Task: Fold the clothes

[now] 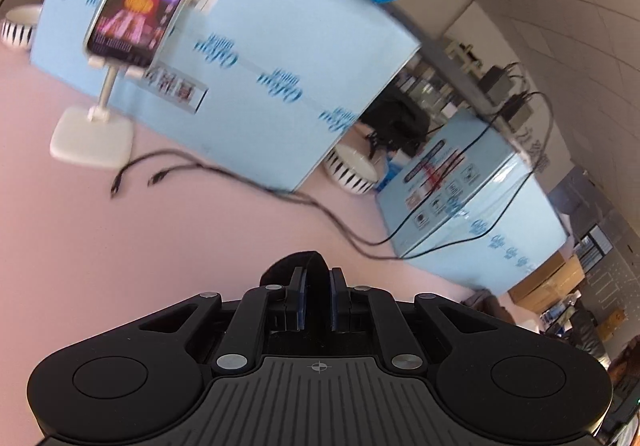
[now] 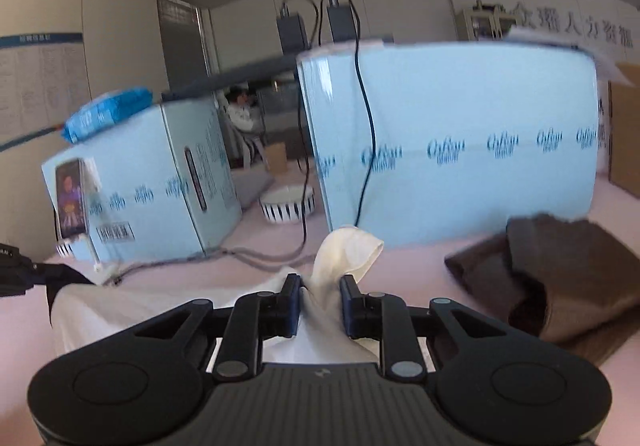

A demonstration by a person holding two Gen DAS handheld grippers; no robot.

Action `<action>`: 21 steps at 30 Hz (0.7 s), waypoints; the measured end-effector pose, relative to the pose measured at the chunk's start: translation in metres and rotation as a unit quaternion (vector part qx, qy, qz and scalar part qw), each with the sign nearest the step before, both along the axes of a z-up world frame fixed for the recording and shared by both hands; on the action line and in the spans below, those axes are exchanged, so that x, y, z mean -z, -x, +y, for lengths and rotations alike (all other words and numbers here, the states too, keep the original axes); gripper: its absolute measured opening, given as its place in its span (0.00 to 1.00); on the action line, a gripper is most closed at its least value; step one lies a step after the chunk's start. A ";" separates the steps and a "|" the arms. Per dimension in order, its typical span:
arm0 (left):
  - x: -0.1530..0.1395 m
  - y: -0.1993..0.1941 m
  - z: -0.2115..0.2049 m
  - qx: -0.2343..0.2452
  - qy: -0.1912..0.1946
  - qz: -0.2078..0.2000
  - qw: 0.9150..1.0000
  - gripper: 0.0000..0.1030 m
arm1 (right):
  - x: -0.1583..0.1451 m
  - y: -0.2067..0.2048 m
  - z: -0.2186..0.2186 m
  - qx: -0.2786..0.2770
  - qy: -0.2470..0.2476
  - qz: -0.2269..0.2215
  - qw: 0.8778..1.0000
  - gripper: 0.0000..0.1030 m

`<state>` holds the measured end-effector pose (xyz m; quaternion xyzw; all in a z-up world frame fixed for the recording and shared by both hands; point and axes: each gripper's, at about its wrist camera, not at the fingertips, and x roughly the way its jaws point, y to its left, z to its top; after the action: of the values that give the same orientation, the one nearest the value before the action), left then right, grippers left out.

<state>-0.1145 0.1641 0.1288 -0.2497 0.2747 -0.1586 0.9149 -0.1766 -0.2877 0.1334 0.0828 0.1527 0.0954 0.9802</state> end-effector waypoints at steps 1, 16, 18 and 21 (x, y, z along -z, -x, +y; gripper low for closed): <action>-0.011 0.011 0.001 0.001 -0.007 -0.019 1.000 0.10 | -0.008 0.008 -0.003 0.001 -0.002 -0.017 1.000 0.22; -0.067 0.120 0.049 0.008 0.053 -0.082 0.995 0.09 | -0.077 0.109 -0.031 -0.029 -0.046 -0.170 0.984 0.07; -0.055 0.102 0.043 -0.001 0.038 -0.055 0.998 0.09 | -0.068 0.084 -0.026 -0.027 -0.042 -0.124 0.991 0.10; -0.023 0.062 0.032 -0.014 0.013 0.014 1.000 0.09 | -0.034 0.034 -0.015 -0.054 -0.037 -0.017 0.998 0.12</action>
<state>-0.1770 0.1960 0.1522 -0.2672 0.2819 -0.1459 0.9099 -0.2102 -0.3031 0.1676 0.1088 0.1370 0.1550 0.9723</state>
